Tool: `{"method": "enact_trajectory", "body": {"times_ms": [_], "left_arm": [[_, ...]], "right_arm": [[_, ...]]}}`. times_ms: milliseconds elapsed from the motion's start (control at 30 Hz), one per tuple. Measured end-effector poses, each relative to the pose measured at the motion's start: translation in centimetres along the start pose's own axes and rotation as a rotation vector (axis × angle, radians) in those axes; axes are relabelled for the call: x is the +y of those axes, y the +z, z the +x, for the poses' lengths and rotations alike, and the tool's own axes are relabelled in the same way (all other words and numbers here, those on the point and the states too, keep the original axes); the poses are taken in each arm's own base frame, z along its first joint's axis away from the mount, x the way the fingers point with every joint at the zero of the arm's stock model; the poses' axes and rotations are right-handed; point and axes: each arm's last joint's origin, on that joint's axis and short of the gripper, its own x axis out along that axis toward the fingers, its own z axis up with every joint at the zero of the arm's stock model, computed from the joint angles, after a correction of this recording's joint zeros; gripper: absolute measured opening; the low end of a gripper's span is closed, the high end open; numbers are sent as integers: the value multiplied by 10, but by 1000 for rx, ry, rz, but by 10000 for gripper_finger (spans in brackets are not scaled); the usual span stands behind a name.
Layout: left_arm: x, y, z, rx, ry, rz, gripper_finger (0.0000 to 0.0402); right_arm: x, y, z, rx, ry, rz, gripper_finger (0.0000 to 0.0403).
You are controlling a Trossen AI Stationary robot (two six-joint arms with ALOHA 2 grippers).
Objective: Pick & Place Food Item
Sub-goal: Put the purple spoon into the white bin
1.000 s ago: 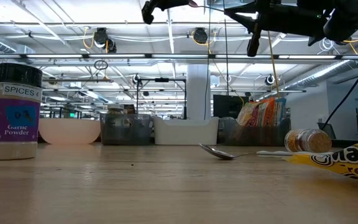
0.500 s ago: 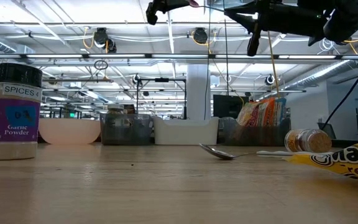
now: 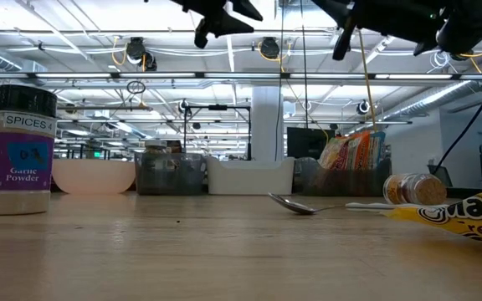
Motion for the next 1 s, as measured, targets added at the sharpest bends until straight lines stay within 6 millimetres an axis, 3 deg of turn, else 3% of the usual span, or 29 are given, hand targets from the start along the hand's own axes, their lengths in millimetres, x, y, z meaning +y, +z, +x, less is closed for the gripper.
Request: {"method": "enact_trajectory", "body": {"times_ms": [533,1000], "left_arm": [[1,9,1,-22,-137,-23,148],[4,16,2,-66,-167,-76,208]], "right_arm": [[-12,-13,-1,138,-98,14,0],[-15,-17,-2,177,-131,11,0]]}}
